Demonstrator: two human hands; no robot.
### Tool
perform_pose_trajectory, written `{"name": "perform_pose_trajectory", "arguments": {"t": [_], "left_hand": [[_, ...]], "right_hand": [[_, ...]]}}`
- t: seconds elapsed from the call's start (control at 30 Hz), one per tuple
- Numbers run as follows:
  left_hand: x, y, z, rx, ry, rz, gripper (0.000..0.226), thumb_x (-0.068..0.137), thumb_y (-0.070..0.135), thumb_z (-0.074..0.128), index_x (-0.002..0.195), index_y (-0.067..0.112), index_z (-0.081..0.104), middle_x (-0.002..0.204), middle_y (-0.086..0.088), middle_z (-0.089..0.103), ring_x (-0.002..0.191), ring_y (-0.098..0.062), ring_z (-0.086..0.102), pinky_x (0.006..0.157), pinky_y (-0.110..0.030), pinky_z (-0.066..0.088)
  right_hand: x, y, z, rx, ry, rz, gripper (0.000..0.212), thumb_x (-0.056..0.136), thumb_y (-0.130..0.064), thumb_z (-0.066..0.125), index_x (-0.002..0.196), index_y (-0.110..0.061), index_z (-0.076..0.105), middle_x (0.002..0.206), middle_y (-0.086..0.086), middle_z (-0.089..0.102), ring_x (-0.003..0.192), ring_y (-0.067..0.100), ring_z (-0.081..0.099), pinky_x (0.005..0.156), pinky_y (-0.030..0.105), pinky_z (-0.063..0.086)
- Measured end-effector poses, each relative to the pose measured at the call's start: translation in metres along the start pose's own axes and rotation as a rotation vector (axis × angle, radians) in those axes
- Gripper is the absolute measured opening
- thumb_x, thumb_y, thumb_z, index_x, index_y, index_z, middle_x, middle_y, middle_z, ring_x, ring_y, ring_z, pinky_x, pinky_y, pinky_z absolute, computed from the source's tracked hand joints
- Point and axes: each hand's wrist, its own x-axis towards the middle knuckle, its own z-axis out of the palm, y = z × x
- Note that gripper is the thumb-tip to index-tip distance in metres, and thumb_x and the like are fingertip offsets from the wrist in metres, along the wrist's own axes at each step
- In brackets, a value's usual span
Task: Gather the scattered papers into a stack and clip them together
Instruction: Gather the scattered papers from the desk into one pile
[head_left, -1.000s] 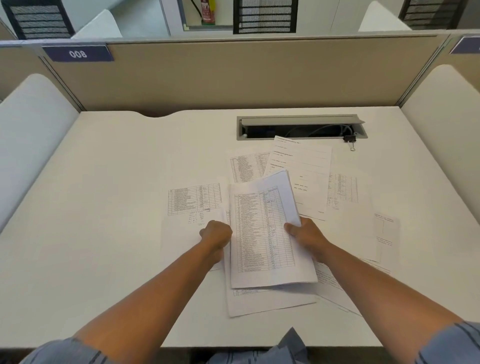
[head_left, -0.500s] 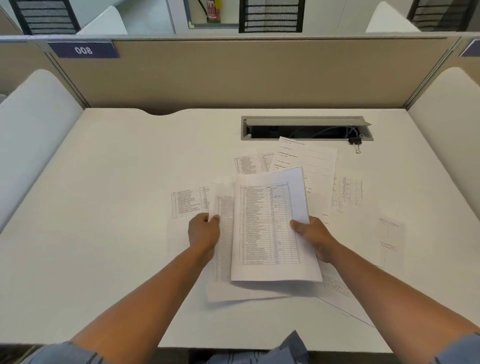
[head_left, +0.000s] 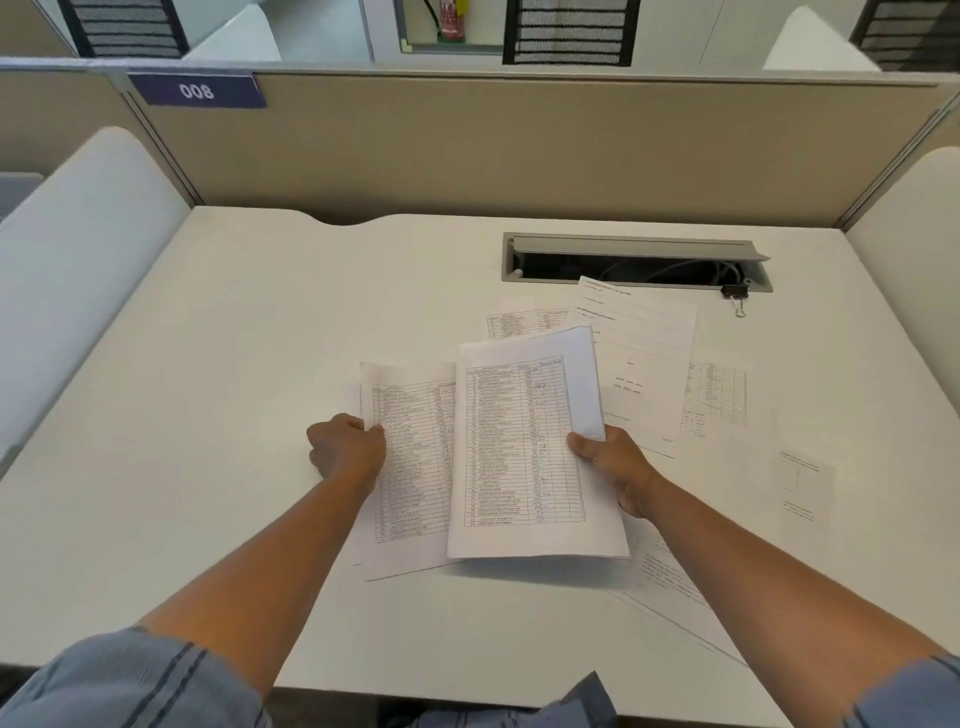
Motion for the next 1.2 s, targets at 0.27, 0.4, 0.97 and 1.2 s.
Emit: {"name": "perform_pose_trajectory", "arguments": {"t": [0.27, 0.4, 0.97, 1.2], "left_hand": [[0.004, -0.001, -0.001, -0.085, -0.029, 0.017, 0.017, 0.078, 0.006, 0.069, 0.082, 0.016, 0.057, 0.089, -0.005, 0.066, 0.082, -0.027, 0.063, 0.069, -0.035, 0.055], [0.003, -0.001, 0.001, -0.008, -0.004, 0.020, 0.040, 0.080, 0.010, 0.071, 0.119, 0.012, 0.060, 0.113, -0.008, 0.064, 0.109, -0.034, 0.062, 0.088, -0.039, 0.052], [0.002, 0.017, -0.001, 0.146, -0.080, -0.021, 0.035, 0.083, 0.002, 0.060, 0.116, 0.004, 0.051, 0.111, -0.014, 0.059, 0.102, -0.036, 0.059, 0.079, -0.041, 0.054], [-0.002, 0.008, -0.006, -0.049, -0.171, 0.008, 0.011, 0.081, 0.002, 0.060, 0.091, 0.008, 0.060, 0.089, -0.011, 0.061, 0.074, -0.025, 0.052, 0.061, -0.031, 0.041]], "right_hand": [[0.003, 0.004, 0.000, -0.023, 0.002, 0.016, 0.018, 0.099, -0.021, 0.066, 0.115, -0.013, 0.069, 0.109, 0.007, 0.077, 0.098, 0.028, 0.074, 0.081, 0.040, 0.059], [0.003, 0.005, 0.000, -0.008, 0.013, 0.023, 0.018, 0.099, -0.021, 0.066, 0.115, -0.013, 0.069, 0.108, 0.007, 0.077, 0.098, 0.029, 0.074, 0.082, 0.041, 0.059], [0.002, 0.008, -0.002, -0.003, 0.019, 0.019, 0.024, 0.100, -0.020, 0.065, 0.122, -0.009, 0.067, 0.105, 0.006, 0.076, 0.095, 0.027, 0.073, 0.076, 0.037, 0.058], [0.003, 0.010, -0.002, -0.004, 0.030, 0.012, 0.027, 0.100, -0.020, 0.066, 0.124, -0.009, 0.067, 0.108, 0.008, 0.077, 0.098, 0.029, 0.074, 0.084, 0.042, 0.059]]}}
